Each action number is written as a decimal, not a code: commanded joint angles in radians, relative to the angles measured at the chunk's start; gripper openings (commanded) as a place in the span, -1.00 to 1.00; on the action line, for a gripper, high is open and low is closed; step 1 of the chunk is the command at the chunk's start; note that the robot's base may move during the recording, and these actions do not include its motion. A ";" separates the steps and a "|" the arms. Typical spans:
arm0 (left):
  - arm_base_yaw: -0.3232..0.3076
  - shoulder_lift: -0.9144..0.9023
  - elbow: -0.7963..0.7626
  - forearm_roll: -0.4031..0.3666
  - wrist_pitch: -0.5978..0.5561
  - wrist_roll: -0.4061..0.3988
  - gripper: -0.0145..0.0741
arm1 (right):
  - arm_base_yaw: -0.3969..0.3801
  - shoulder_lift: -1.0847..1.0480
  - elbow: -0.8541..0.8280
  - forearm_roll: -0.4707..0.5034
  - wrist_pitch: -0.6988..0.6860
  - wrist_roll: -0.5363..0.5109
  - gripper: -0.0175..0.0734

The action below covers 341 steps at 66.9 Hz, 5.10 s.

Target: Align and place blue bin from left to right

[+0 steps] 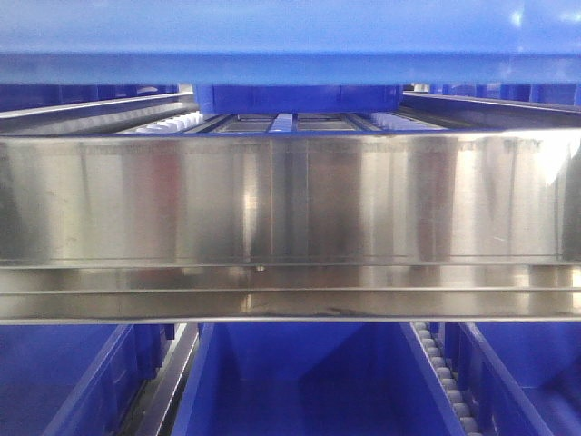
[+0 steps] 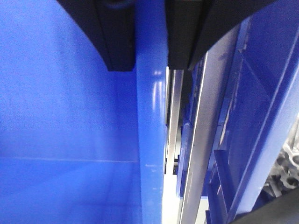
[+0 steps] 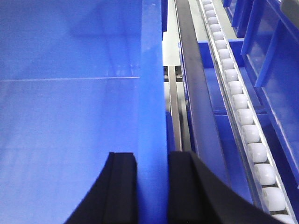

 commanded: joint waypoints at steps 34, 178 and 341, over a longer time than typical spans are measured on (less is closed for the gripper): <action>-0.016 -0.012 -0.009 -0.040 -0.106 0.069 -0.92 | 0.013 -0.016 -0.009 -0.022 -0.110 -0.002 -0.77; -0.016 -0.008 -0.009 -0.027 -0.110 -0.017 -0.92 | 0.013 -0.016 -0.009 -0.022 -0.114 -0.002 -0.77; -0.016 -0.008 -0.009 0.020 -0.110 -0.017 -0.92 | 0.013 -0.016 -0.009 -0.022 -0.118 -0.002 -0.77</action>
